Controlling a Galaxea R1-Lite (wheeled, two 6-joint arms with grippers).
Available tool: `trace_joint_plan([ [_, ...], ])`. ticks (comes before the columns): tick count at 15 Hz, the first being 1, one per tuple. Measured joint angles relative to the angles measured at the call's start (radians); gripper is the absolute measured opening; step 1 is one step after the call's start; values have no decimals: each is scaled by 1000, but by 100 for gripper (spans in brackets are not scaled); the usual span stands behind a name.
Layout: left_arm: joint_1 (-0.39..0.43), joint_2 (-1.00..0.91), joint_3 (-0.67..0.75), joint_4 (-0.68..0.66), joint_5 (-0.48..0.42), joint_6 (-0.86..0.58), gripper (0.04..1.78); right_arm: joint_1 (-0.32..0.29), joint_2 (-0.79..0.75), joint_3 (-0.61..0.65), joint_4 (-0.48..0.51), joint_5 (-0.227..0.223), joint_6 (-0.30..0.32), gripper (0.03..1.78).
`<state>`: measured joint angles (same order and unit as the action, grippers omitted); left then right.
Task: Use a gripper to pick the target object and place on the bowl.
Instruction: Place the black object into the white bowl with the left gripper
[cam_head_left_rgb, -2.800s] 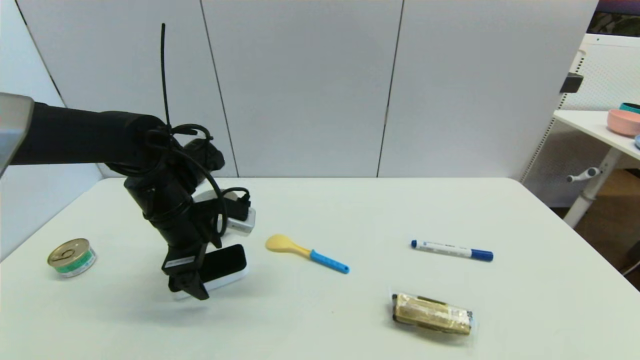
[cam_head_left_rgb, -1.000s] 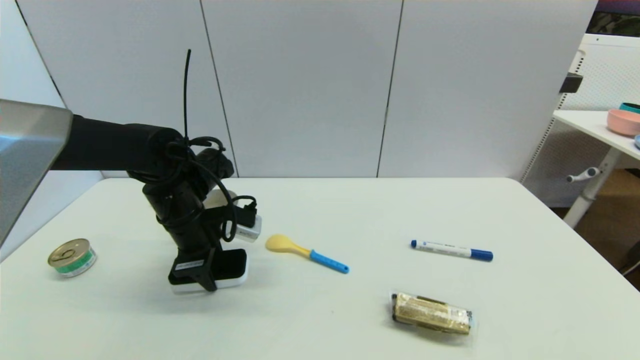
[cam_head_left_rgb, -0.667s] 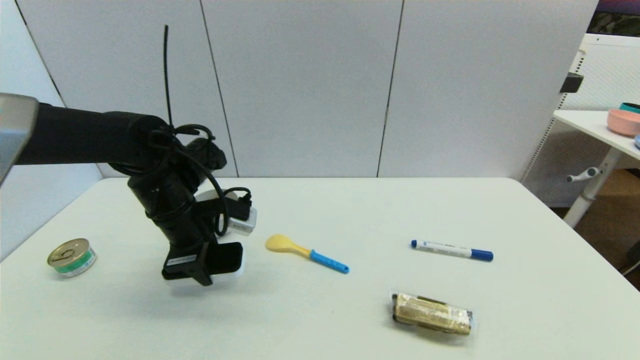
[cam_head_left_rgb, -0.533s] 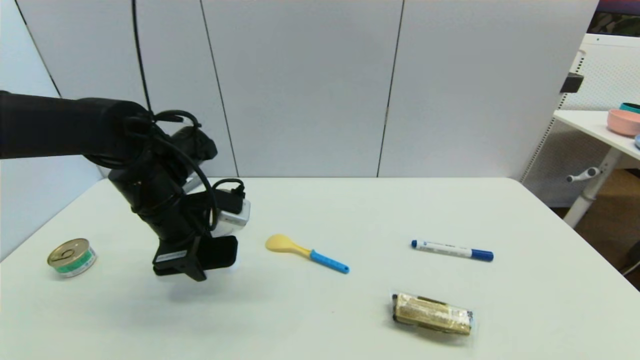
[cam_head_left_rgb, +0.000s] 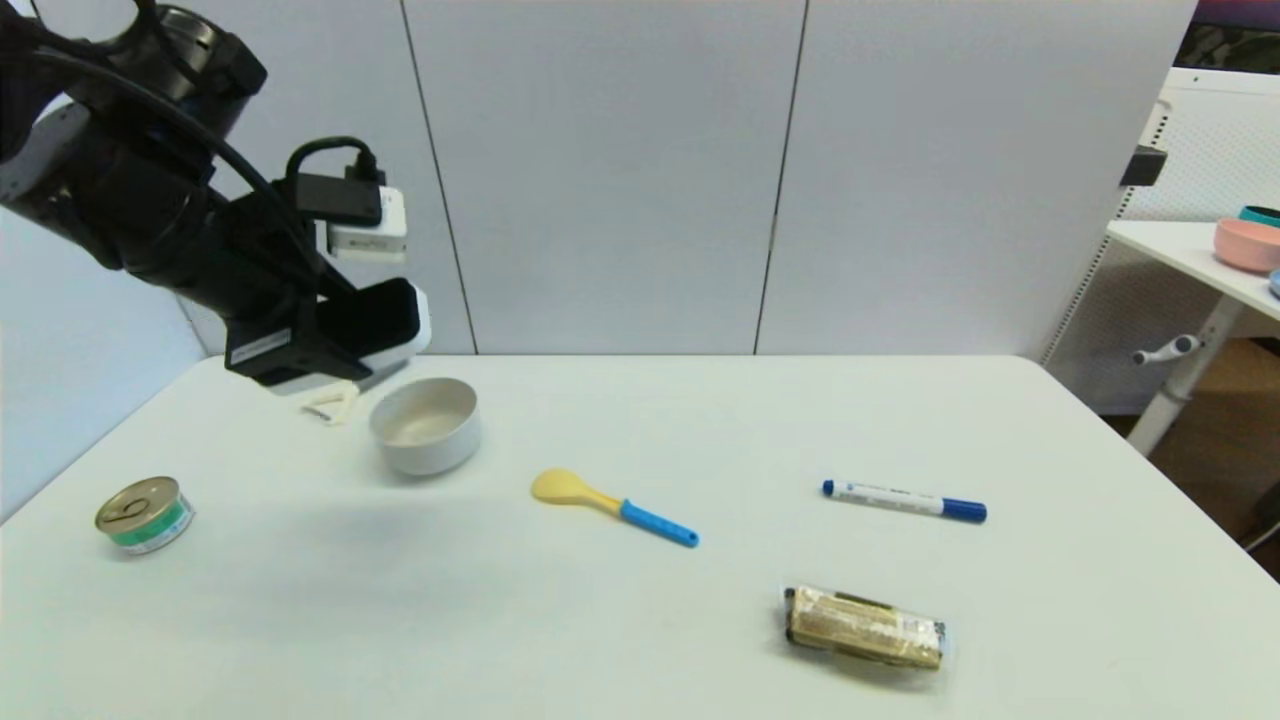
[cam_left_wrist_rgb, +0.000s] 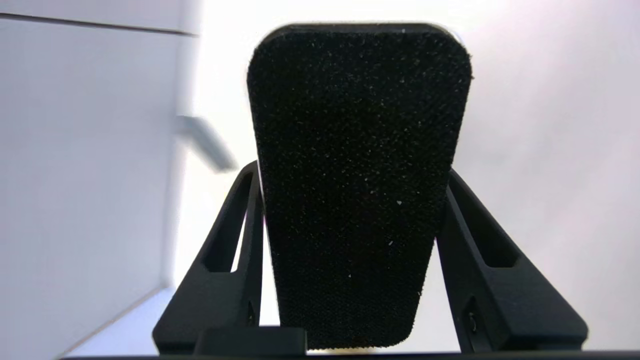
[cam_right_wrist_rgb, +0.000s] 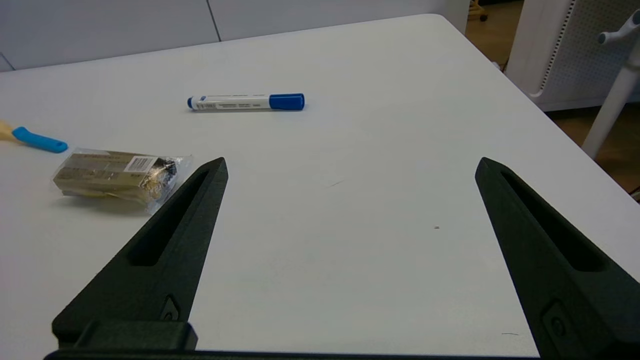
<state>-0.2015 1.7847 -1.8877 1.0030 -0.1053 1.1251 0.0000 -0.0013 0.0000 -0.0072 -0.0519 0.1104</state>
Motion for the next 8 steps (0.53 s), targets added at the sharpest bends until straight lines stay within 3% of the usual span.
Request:
trace_joint_plan([
  [3,15,66,-75,-69,-85,-29,99,0,0,0,0,1,0,171],
  [5,17,124,-82,-155,-179,-76,99,0,0,0,0,0,0,171],
  [8,17,194,-83,-245,-243,-156,99,0,0,0,0,0,-1,171],
])
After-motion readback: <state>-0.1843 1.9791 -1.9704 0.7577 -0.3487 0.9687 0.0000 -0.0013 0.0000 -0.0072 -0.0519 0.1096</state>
